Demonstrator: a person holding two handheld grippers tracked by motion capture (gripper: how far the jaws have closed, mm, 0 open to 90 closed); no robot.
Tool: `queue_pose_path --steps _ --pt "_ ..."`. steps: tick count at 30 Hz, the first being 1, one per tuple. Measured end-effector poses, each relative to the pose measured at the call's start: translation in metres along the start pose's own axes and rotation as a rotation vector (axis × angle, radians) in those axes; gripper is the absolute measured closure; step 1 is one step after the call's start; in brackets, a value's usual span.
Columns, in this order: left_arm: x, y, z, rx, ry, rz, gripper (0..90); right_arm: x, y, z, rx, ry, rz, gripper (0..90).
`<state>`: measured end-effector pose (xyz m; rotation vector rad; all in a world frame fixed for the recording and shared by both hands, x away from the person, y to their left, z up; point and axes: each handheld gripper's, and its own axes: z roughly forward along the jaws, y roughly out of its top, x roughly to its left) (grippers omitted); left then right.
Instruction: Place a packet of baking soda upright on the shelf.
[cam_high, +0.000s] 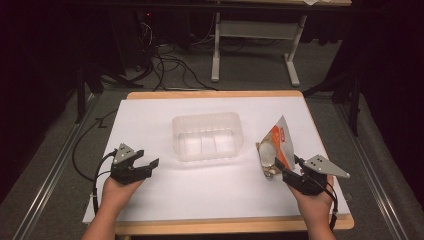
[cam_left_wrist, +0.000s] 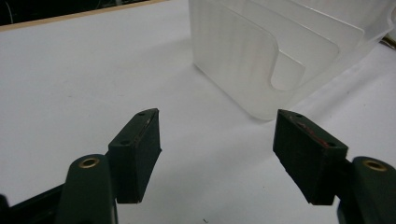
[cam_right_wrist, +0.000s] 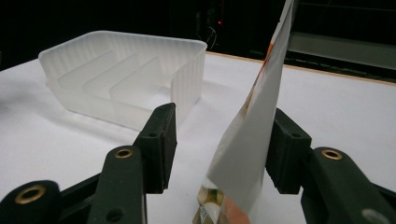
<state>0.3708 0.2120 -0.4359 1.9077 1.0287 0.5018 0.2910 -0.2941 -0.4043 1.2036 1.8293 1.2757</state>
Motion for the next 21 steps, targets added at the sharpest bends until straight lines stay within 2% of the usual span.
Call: queue_pose_path --steps 8,13,17,19,20,21 --pt "0.001 0.001 0.001 0.000 -0.003 -0.001 32.4 0.004 -0.005 0.002 0.017 -0.023 -0.008 44.4" --pt "0.001 0.001 0.001 0.003 -0.002 0.002 32.3 0.008 -0.006 0.008 0.028 -0.032 -0.029 44.8" --pt "0.000 0.001 0.002 0.005 -0.003 0.003 32.3 0.008 -0.009 0.013 0.027 -0.051 -0.029 53.5" --pt "0.000 0.001 0.003 0.006 -0.002 0.005 32.4 0.006 -0.009 0.015 0.017 -0.065 -0.013 60.1" --pt "0.000 0.001 0.003 0.008 -0.001 0.006 32.4 0.003 -0.009 0.016 0.003 -0.075 0.009 65.9" --pt "0.000 0.001 0.003 0.008 -0.001 0.006 32.4 0.003 -0.009 0.016 0.003 -0.075 0.009 65.9"
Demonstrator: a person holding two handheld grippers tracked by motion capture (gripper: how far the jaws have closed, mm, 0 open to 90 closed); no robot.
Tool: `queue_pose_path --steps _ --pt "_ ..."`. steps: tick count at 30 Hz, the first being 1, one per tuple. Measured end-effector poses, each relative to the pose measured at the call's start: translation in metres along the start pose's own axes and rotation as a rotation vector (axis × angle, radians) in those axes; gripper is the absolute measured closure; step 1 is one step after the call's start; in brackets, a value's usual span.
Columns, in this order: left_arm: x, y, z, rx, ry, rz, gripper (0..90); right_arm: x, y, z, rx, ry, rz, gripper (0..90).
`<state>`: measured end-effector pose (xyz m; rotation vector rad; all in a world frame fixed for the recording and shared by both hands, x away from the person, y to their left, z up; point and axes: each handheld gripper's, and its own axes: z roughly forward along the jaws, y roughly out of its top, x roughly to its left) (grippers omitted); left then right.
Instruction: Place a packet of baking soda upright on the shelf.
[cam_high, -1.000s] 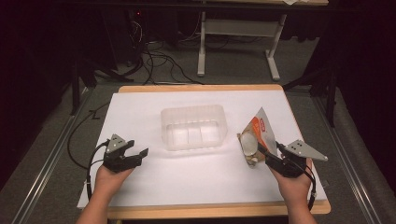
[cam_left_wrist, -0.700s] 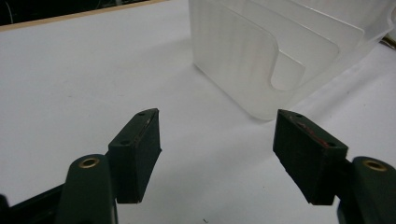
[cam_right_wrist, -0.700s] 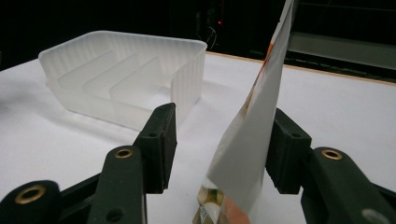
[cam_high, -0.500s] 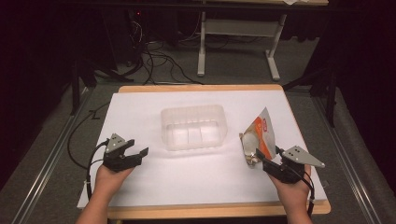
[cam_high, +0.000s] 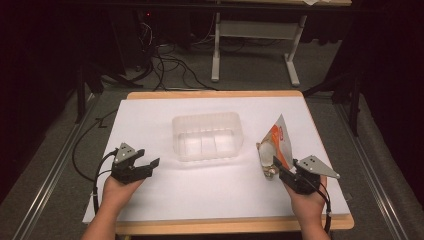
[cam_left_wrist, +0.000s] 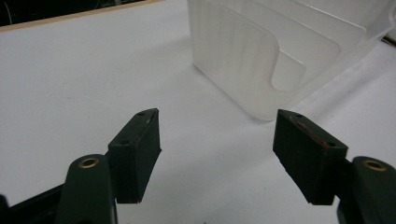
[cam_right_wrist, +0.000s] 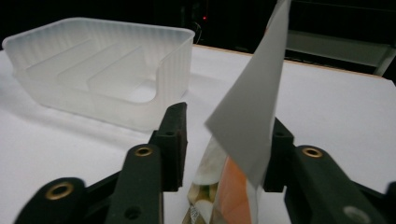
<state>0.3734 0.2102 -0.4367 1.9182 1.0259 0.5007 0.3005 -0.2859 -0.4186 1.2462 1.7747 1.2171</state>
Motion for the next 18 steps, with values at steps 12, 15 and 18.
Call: queue_pose_path --steps 12,15,18 --pt "0.000 0.000 0.000 0.005 0.003 0.003 32.4 -0.006 0.008 0.003 -0.051 -0.025 0.059 90.0" --pt "0.000 0.000 0.001 0.005 0.002 0.003 32.4 -0.004 0.012 0.000 -0.066 -0.028 0.037 90.0" --pt "0.000 0.000 0.001 0.005 0.003 0.003 32.4 -0.003 0.014 -0.002 -0.068 -0.028 0.027 90.0"
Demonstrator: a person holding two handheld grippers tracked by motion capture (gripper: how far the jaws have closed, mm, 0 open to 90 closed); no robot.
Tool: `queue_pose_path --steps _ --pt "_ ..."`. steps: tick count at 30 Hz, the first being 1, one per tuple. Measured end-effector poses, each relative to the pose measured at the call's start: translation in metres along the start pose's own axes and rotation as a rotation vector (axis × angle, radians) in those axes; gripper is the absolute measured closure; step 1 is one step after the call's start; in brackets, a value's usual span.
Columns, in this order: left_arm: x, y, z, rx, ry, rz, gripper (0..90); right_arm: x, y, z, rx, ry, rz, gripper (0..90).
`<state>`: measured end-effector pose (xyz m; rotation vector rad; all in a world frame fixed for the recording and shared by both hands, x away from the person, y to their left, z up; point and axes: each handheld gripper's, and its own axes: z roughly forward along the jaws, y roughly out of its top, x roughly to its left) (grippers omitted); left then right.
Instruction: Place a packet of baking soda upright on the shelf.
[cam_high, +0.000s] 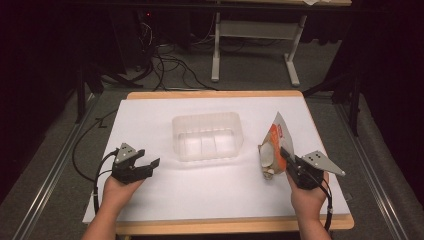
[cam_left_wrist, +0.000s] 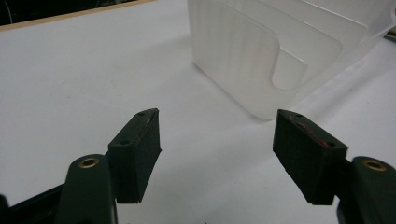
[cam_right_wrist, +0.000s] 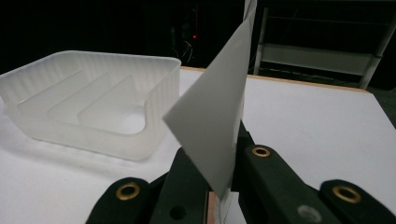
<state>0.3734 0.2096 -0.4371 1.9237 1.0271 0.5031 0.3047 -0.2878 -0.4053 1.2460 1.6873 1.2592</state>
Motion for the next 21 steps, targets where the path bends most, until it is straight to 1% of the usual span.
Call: queue_pose_path --steps 3,5,7,11,15,17,20,21 --pt "0.000 0.000 0.000 0.001 0.000 0.000 32.4 0.000 0.003 -0.002 -0.004 0.004 -0.008 90.0" --pt "0.000 0.000 0.000 -0.001 0.001 0.000 32.4 -0.001 0.005 -0.005 -0.016 0.007 -0.002 90.0" --pt "0.000 0.000 0.000 -0.003 0.001 -0.001 32.4 -0.001 0.006 -0.006 -0.019 0.007 -0.006 90.0" --pt "0.001 0.000 0.000 -0.002 0.002 0.000 32.4 -0.003 0.010 -0.012 -0.040 -0.001 -0.010 90.0" --pt "0.000 0.000 0.000 -0.004 0.003 0.002 32.4 -0.004 0.013 -0.016 -0.048 -0.006 -0.019 90.0" --pt "0.001 0.000 0.000 -0.009 0.002 -0.004 32.4 -0.004 0.015 -0.018 -0.061 -0.004 -0.015 90.0" --pt "0.001 0.000 -0.002 -0.018 0.004 -0.006 32.4 -0.002 0.021 -0.021 -0.074 0.003 -0.011 90.0" --pt "0.002 0.000 -0.003 -0.021 0.004 -0.006 32.4 0.000 0.026 -0.022 -0.083 0.009 -0.018 90.0"
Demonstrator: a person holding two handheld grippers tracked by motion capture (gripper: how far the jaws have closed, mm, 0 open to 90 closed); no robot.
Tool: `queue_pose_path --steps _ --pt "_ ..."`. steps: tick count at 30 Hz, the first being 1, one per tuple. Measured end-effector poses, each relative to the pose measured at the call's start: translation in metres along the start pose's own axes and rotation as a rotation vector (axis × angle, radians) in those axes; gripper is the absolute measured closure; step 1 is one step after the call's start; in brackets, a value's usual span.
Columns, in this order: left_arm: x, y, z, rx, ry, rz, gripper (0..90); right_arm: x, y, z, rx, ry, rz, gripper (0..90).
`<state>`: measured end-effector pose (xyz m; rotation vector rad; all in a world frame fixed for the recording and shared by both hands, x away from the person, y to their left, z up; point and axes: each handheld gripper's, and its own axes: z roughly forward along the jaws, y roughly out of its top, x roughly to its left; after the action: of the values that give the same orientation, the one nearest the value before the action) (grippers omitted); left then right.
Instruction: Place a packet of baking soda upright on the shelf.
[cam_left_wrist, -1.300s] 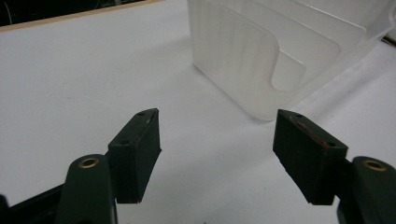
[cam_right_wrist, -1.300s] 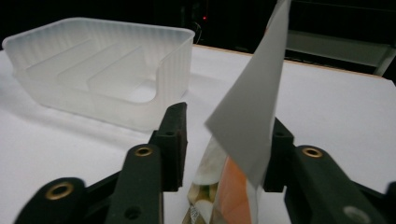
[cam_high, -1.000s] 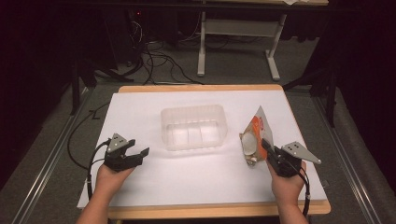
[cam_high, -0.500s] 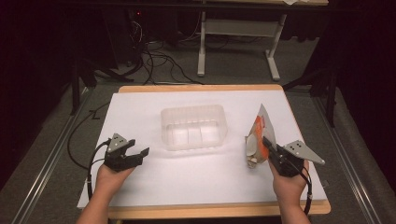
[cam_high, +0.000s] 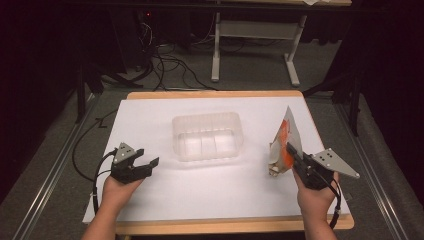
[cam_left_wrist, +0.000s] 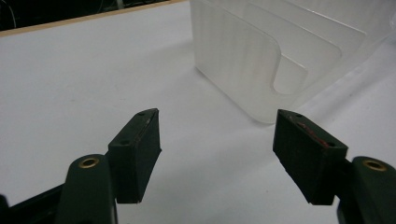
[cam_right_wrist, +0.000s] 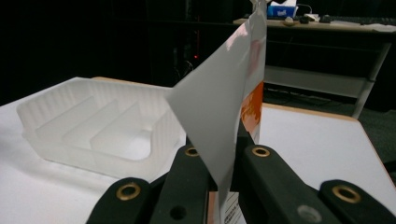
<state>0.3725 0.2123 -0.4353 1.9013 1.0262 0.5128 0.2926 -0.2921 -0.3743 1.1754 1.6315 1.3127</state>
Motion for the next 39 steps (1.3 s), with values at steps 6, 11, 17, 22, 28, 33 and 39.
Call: queue_pose_path --steps 6,11,17,22,28,33,39 --pt "0.000 0.000 -0.001 -0.003 -0.004 0.004 32.3 0.002 0.017 0.000 -0.039 0.026 0.016 90.0" --pt "0.000 0.000 -0.001 -0.005 -0.004 -0.001 32.2 0.007 0.037 0.006 -0.060 0.041 -0.005 90.0" --pt "0.000 0.000 -0.002 -0.006 -0.005 -0.003 32.3 0.017 0.057 0.015 -0.071 0.064 -0.021 90.0" --pt "0.000 0.000 -0.002 -0.007 -0.006 -0.004 32.2 0.029 0.071 0.024 -0.075 0.086 -0.046 90.0" --pt "0.001 0.000 -0.003 -0.012 -0.005 -0.007 32.2 0.047 0.084 0.037 -0.087 0.117 -0.070 90.0" --pt "0.001 0.000 -0.003 -0.013 -0.006 -0.012 32.2 0.063 0.091 0.050 -0.093 0.154 -0.084 90.0" --pt "0.001 0.000 -0.003 -0.016 -0.008 -0.015 32.2 0.083 0.094 0.068 -0.086 0.193 -0.090 90.0"
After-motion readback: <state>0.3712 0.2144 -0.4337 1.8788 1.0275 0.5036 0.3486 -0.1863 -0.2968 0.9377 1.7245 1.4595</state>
